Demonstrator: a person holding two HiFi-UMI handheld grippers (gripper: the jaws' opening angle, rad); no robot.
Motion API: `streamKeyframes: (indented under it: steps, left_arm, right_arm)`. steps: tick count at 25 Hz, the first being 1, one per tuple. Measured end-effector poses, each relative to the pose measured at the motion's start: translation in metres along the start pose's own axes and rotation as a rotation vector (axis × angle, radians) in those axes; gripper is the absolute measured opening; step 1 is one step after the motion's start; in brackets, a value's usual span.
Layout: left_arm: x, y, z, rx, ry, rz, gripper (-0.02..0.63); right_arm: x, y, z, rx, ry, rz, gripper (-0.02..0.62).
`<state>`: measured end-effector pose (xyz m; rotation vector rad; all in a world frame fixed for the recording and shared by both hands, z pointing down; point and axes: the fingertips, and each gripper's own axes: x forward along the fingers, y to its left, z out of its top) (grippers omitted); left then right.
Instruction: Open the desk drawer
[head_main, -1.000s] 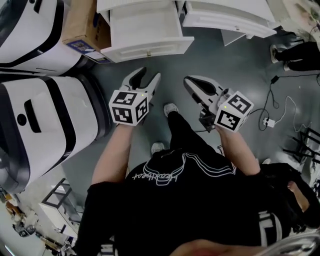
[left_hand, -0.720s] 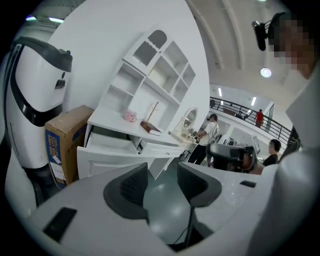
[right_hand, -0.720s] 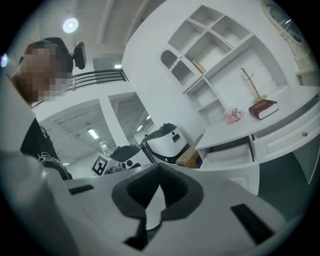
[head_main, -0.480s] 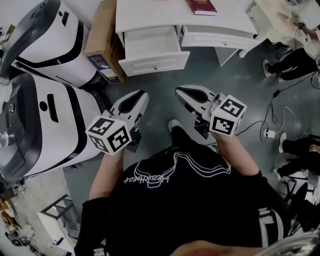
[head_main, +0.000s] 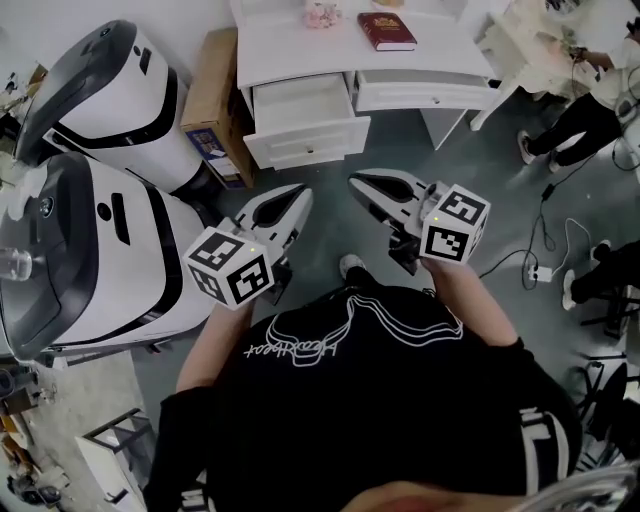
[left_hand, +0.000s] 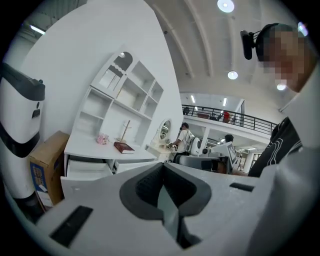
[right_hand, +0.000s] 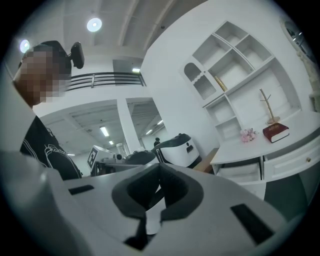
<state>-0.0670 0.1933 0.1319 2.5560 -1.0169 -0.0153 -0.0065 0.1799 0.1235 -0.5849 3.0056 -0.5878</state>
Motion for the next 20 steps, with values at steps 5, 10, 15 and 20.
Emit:
streamKeyframes:
  steps: [5, 10, 15, 20]
  left_arm:
    - [0.003, -0.015, 0.003, 0.001, -0.015, -0.014, 0.005]
    - [-0.002, -0.019, 0.006, 0.008, -0.032, 0.005, 0.005]
    - [-0.014, -0.016, 0.004, 0.000, -0.042, 0.037, 0.005]
    - [-0.027, -0.016, 0.002, -0.003, -0.048, 0.058, 0.005]
  right_arm:
    - [-0.006, 0.006, 0.001, -0.012, 0.002, 0.013, 0.006]
    - [-0.004, 0.010, 0.000, -0.022, 0.006, 0.029, 0.006]
    - [0.003, 0.014, -0.005, -0.017, 0.011, 0.046, 0.006]
    - [0.010, 0.025, -0.009, -0.021, 0.013, 0.061, 0.006]
